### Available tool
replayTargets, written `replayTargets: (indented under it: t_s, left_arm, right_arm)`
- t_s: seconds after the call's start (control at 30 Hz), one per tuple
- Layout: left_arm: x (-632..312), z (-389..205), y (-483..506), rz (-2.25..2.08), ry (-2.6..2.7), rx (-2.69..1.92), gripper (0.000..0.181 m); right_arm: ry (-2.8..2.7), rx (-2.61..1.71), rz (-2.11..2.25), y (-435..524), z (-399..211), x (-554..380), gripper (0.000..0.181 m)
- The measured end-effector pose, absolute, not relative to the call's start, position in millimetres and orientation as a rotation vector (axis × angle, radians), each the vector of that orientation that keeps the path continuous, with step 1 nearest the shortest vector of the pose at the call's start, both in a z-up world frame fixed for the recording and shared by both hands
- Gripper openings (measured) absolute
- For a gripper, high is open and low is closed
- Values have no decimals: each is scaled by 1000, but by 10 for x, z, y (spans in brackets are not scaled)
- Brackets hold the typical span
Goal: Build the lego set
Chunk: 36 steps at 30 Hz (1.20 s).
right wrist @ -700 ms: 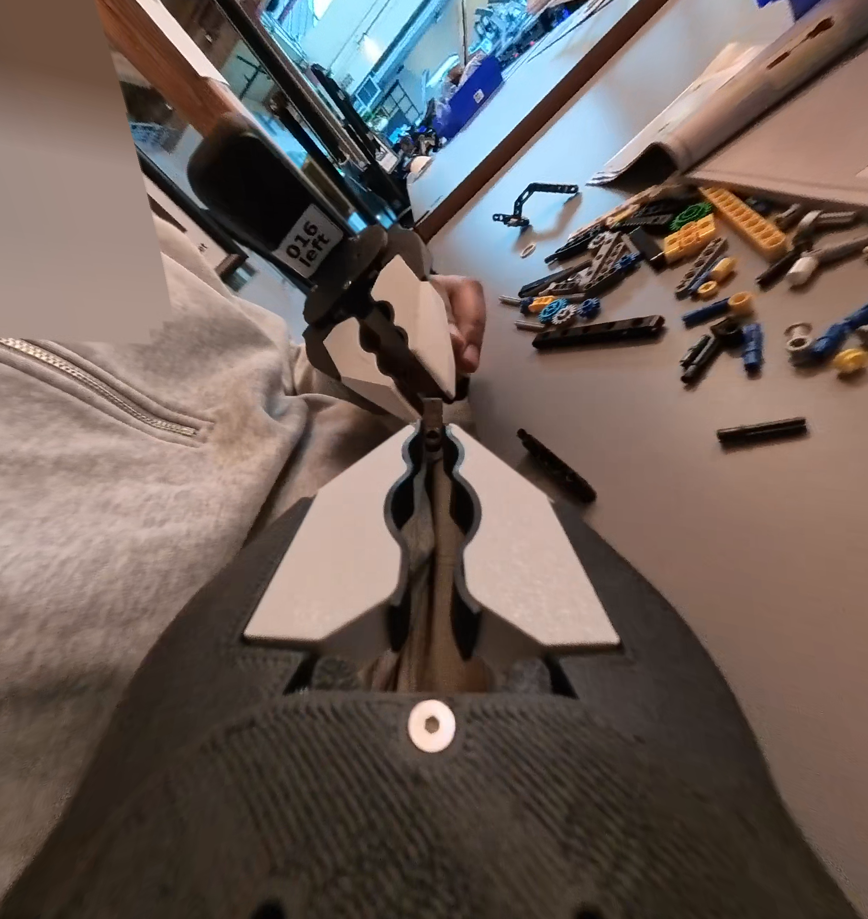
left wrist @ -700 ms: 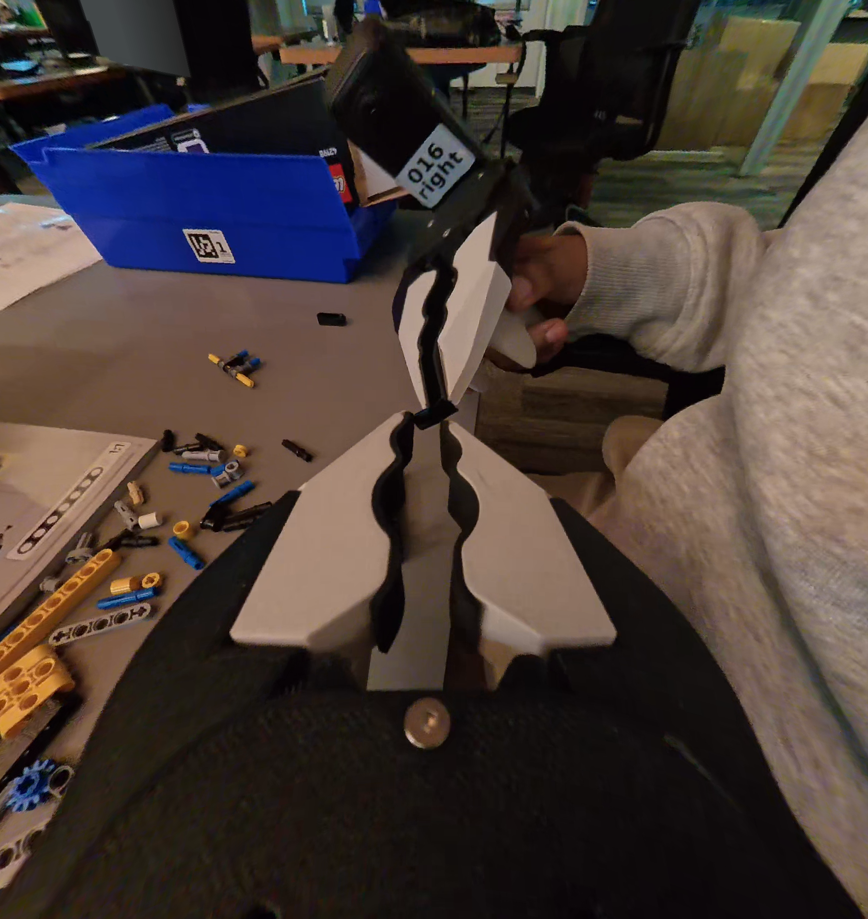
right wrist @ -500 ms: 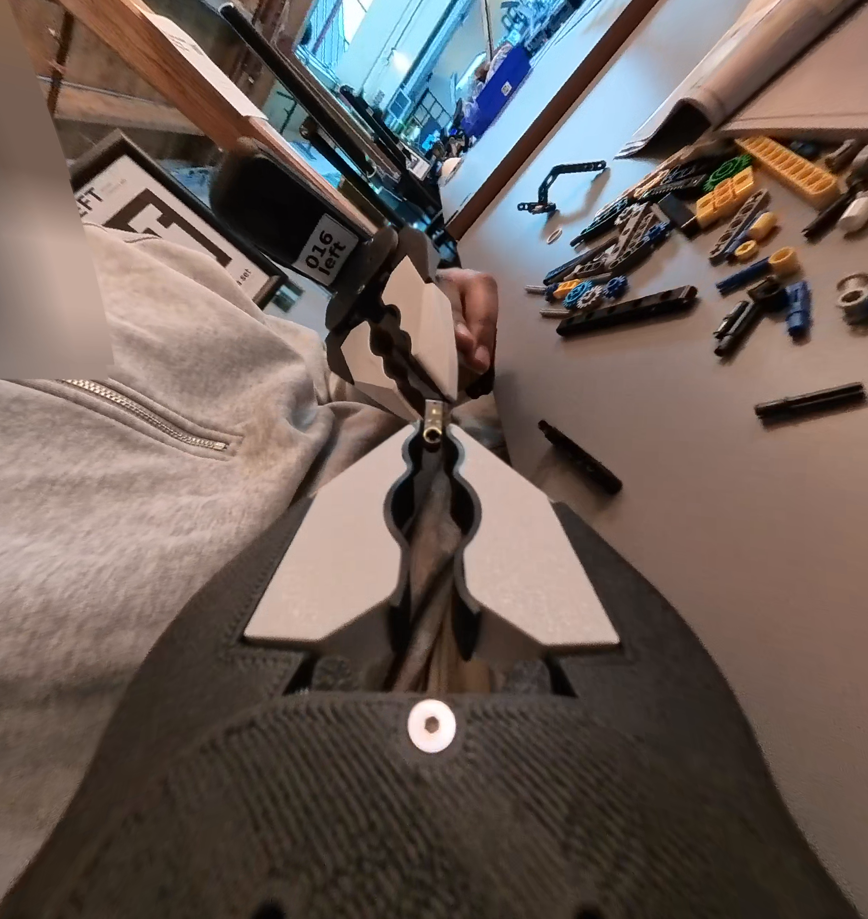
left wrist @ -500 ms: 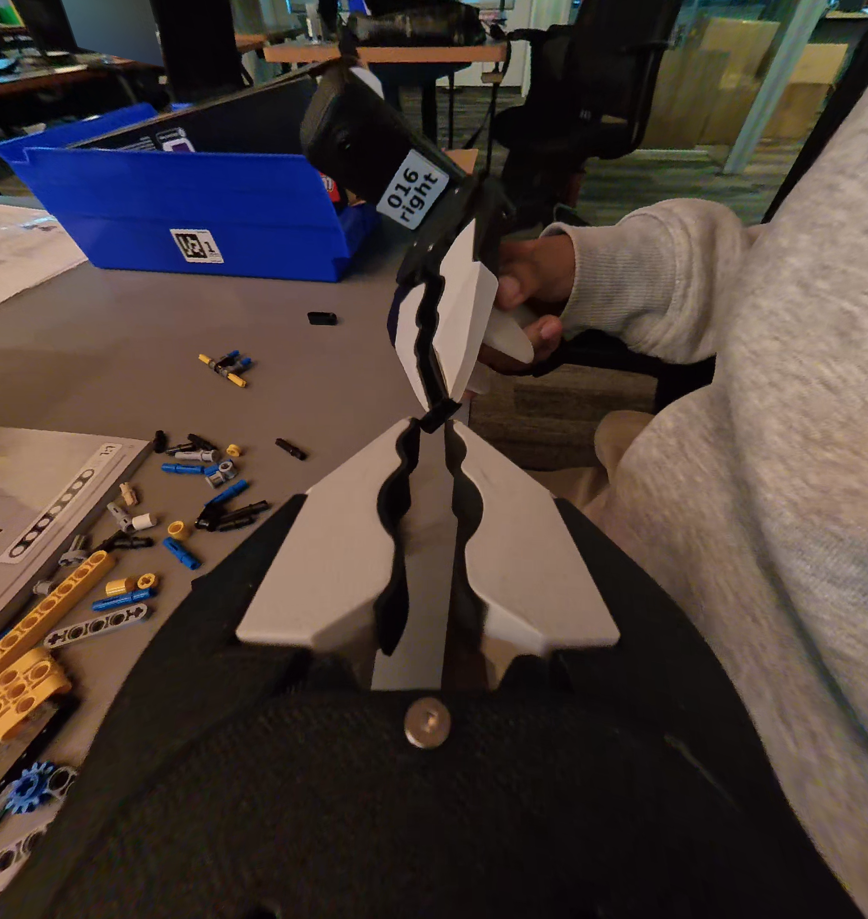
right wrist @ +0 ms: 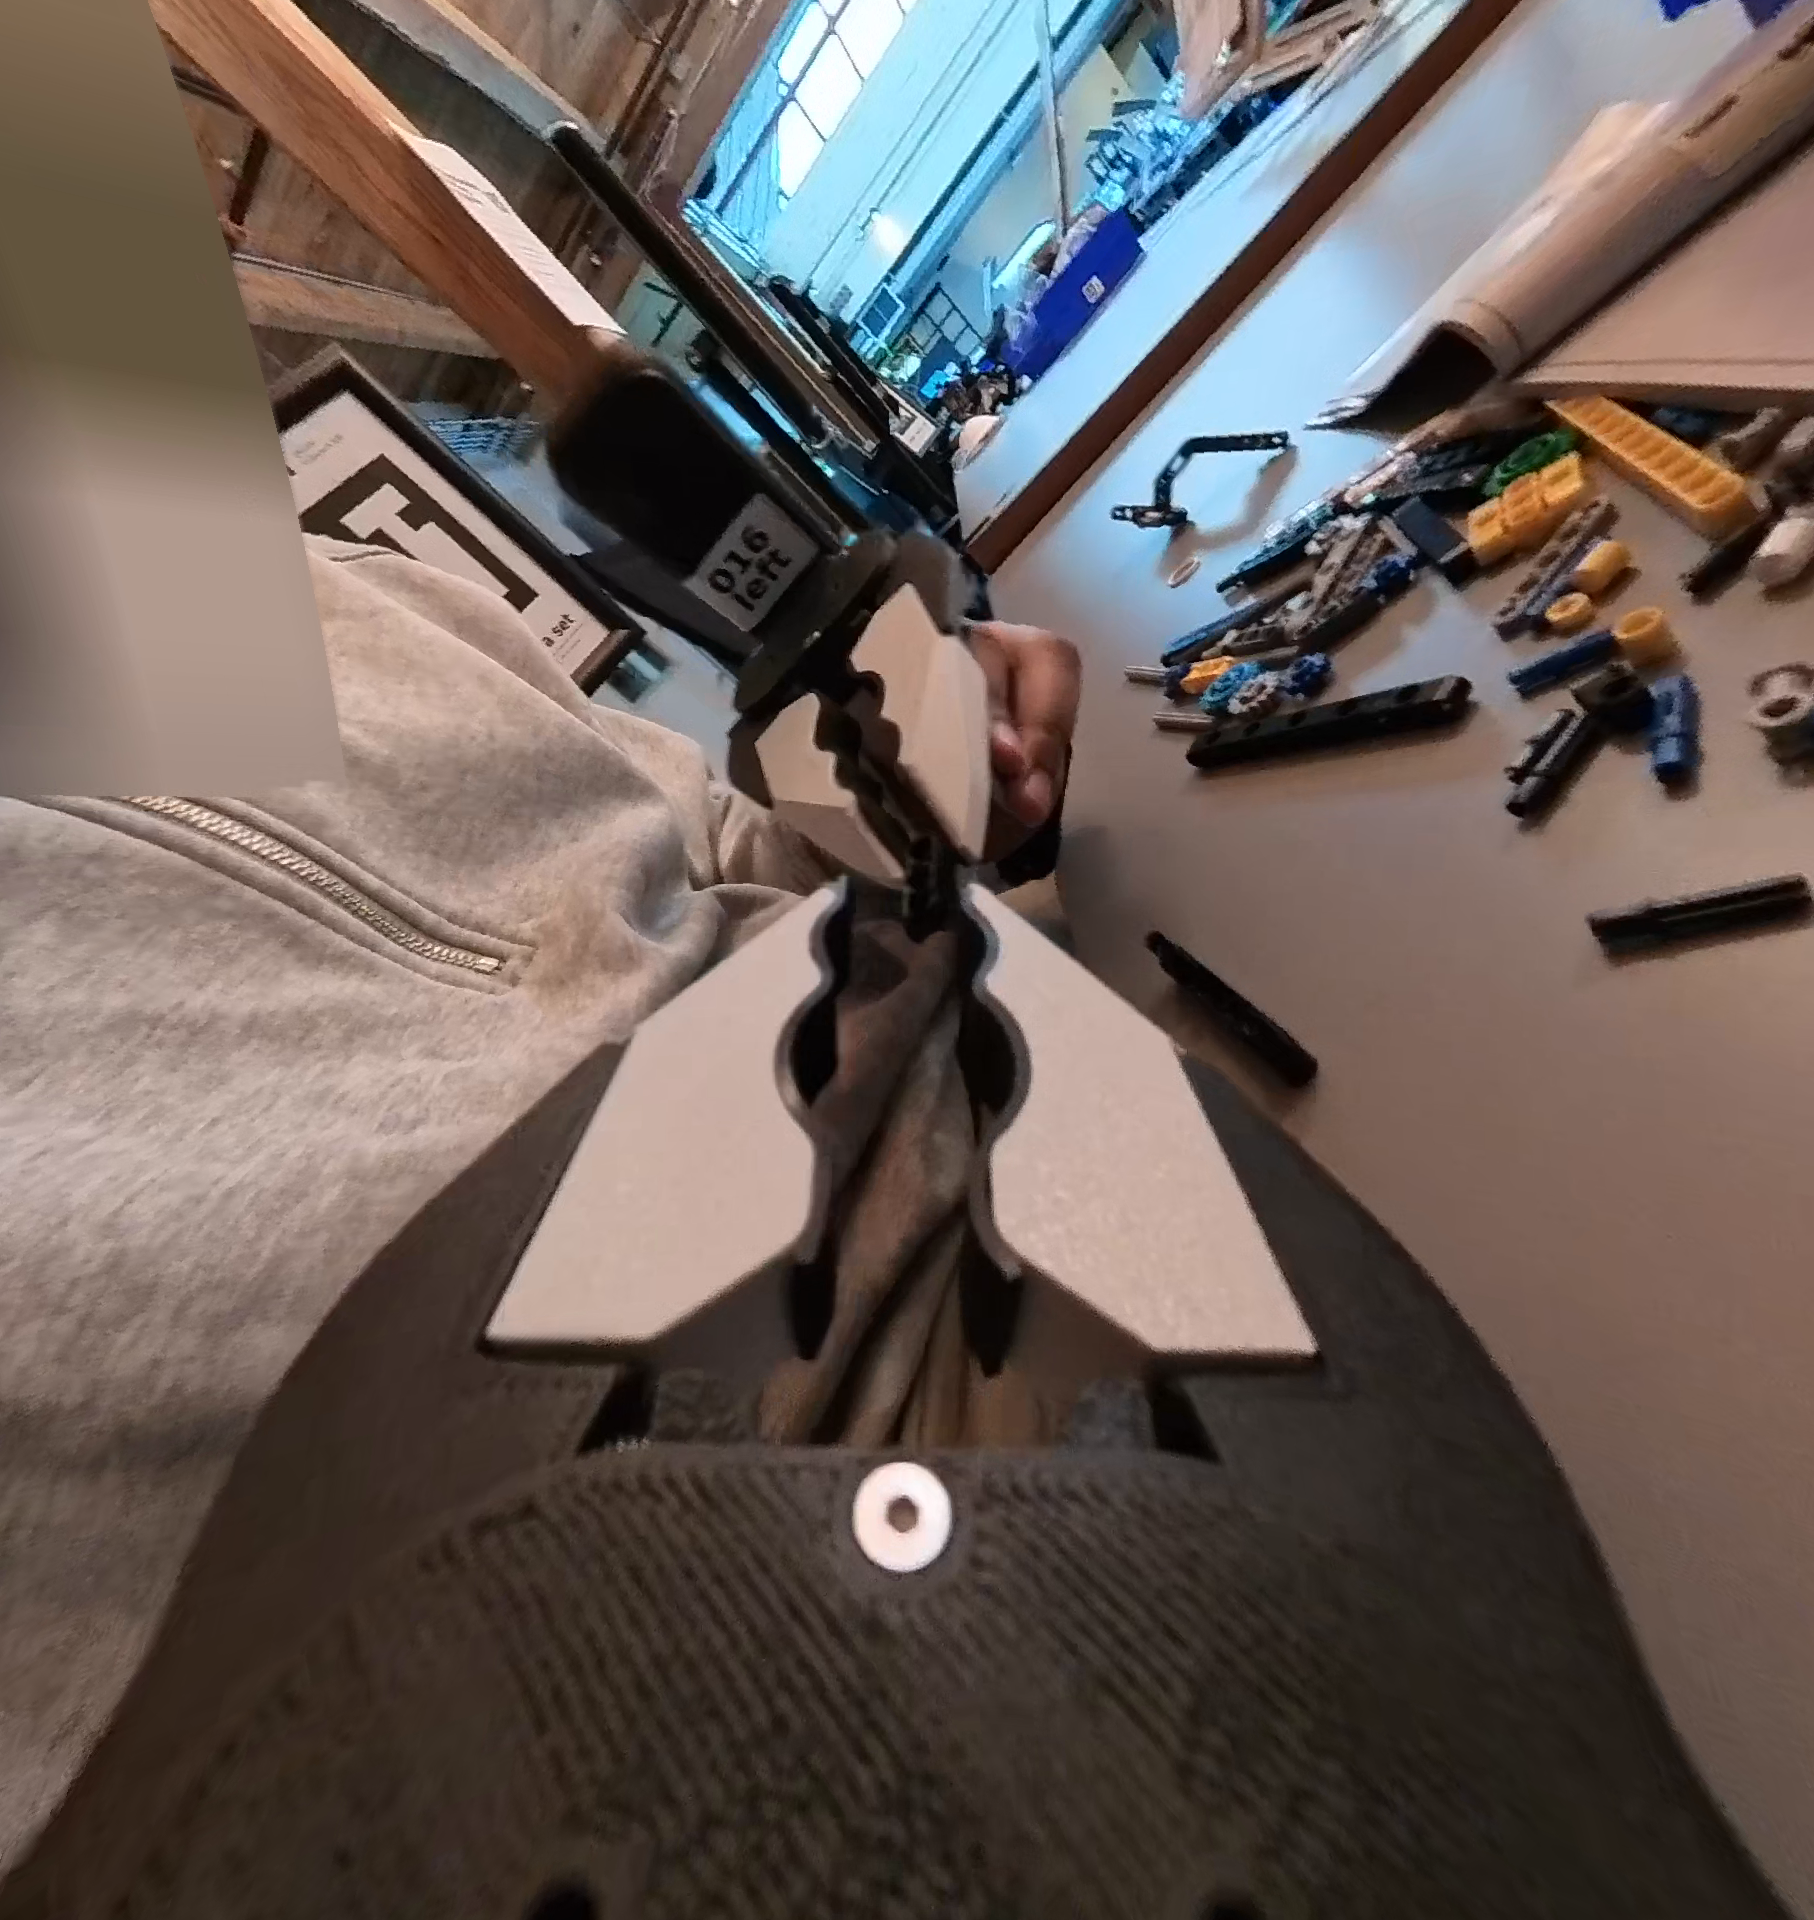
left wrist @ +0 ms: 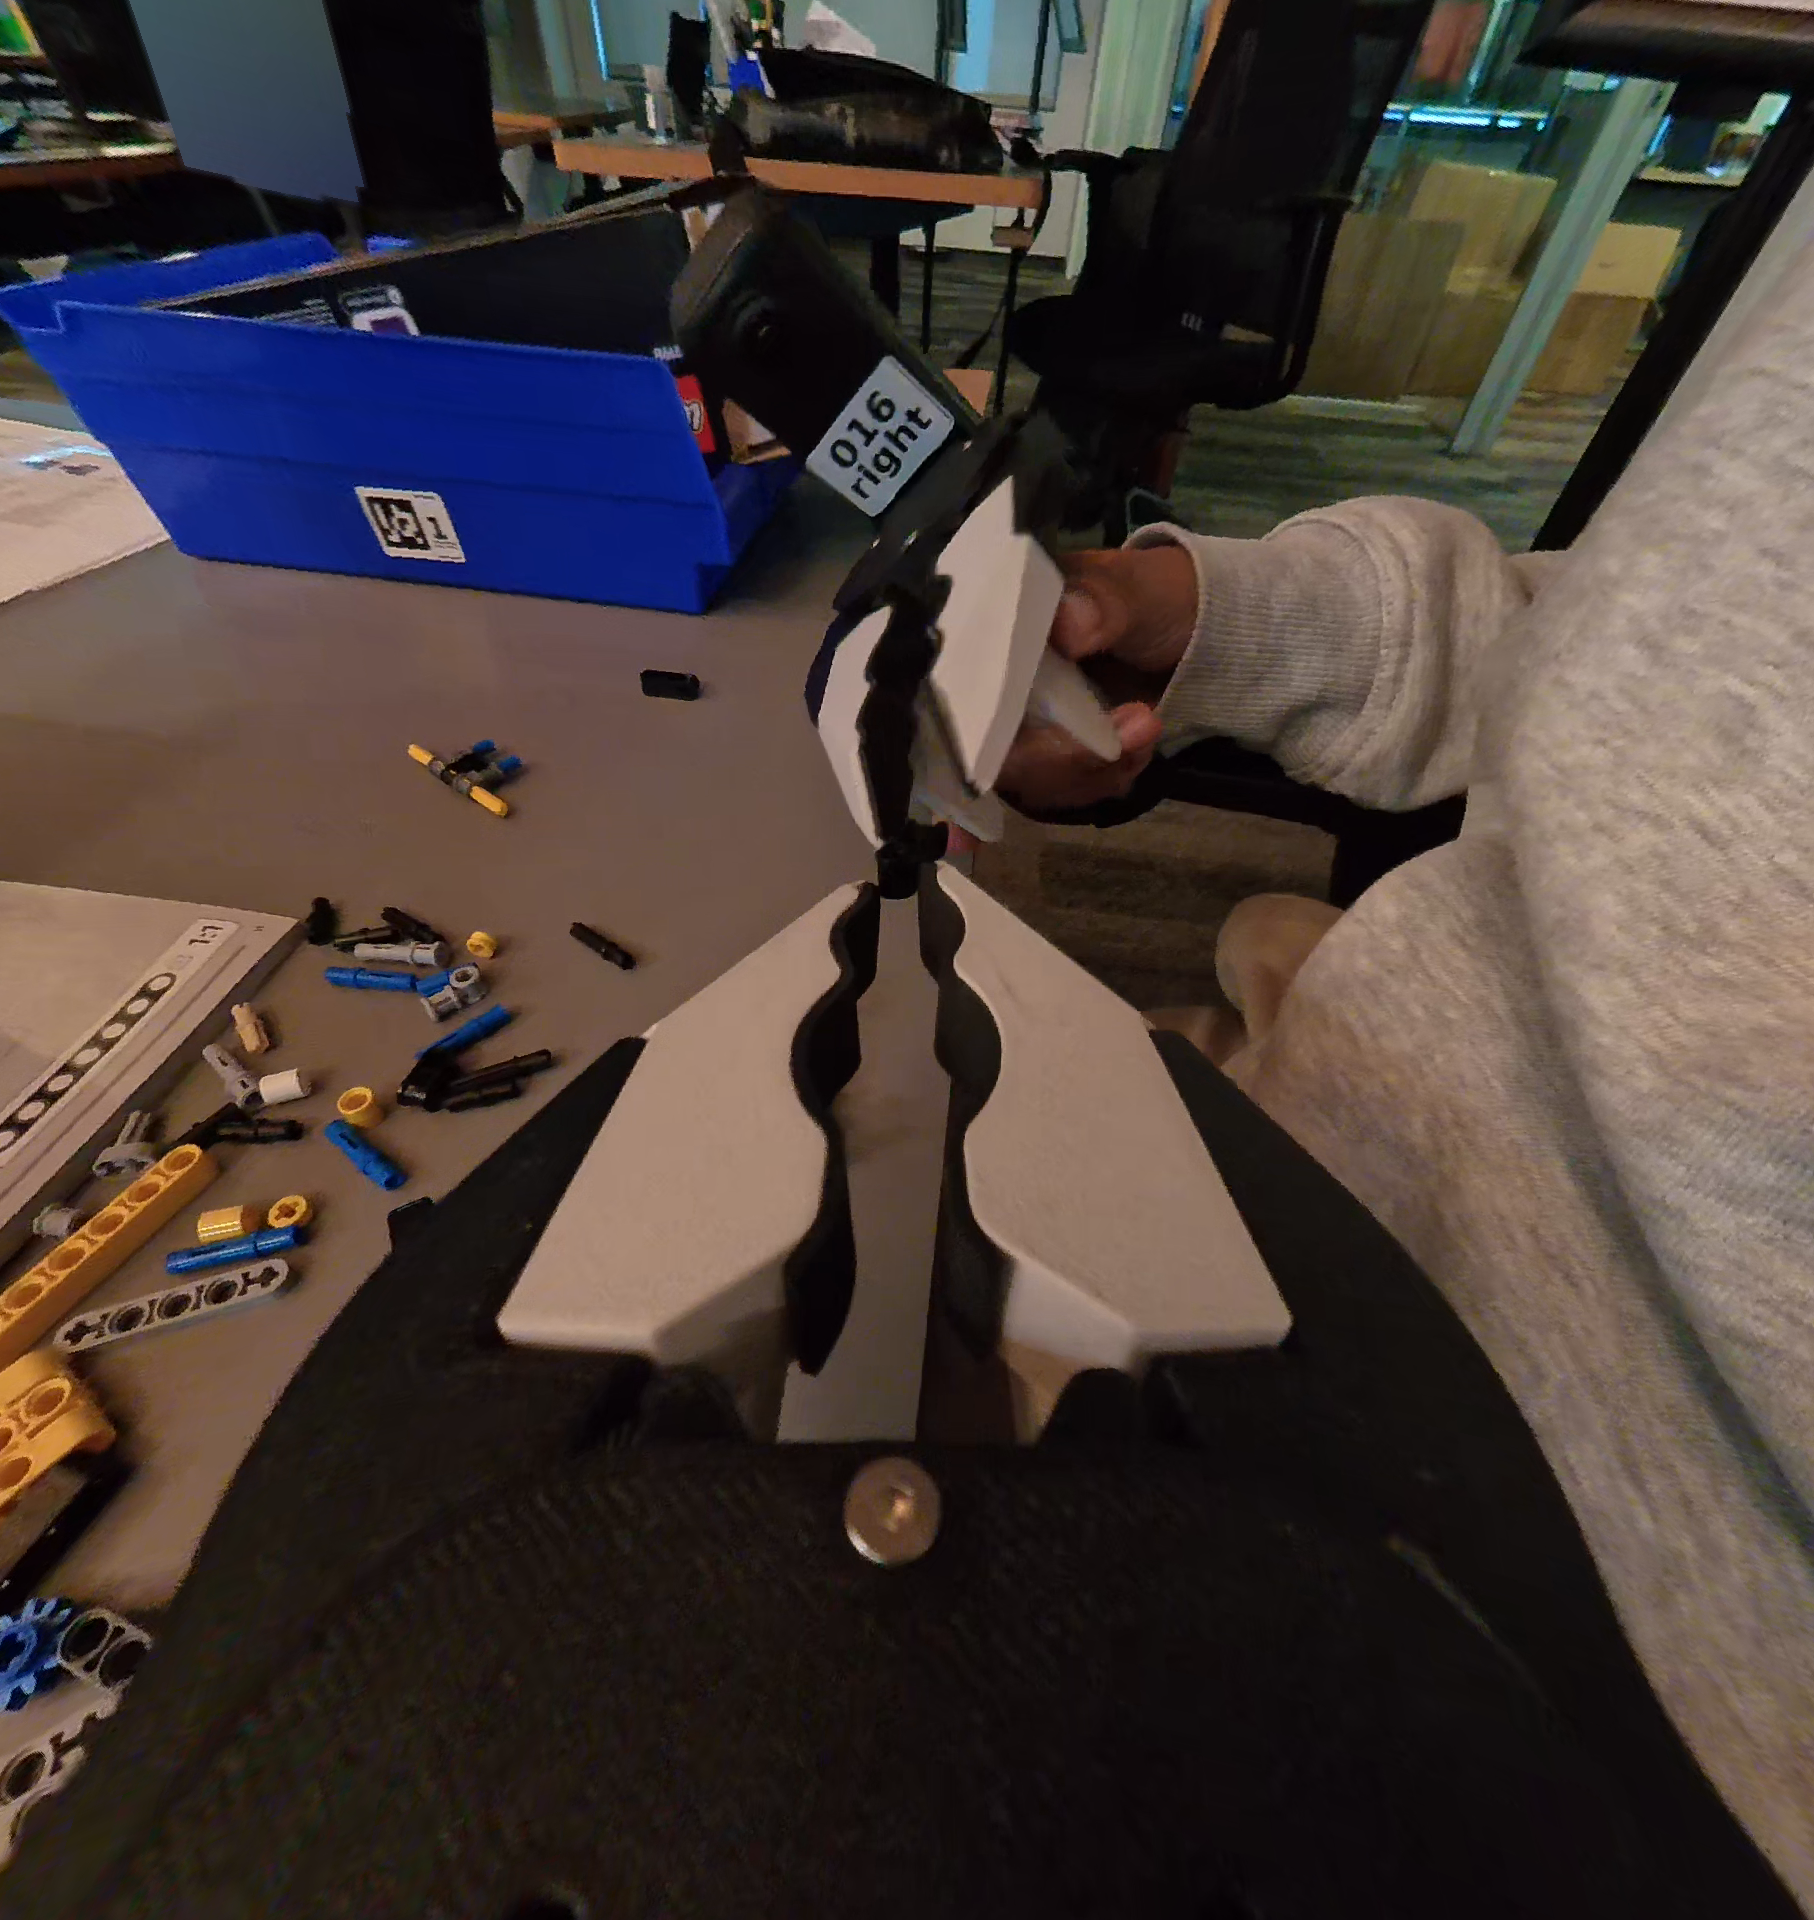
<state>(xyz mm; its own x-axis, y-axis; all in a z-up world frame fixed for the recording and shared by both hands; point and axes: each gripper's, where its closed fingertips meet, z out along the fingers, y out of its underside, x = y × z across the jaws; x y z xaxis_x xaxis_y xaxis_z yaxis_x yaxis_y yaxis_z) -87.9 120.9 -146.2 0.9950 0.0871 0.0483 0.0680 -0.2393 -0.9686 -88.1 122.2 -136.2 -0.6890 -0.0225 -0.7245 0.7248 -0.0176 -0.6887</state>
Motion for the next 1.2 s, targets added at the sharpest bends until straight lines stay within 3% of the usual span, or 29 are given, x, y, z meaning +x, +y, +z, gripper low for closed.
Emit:
replayTargets:
  t_s: [0.63,1.2]
  left_arm:
    - [-831,-1497,1240,-29,-115,-1825,6]
    - [-845,-1491,1245,-28,-128,-1821,6]
  right_arm:
    - [2205,573,-1882,1149,-1456,-864,6]
    - [2208,576,-1894,1156,-1460,-885,6]
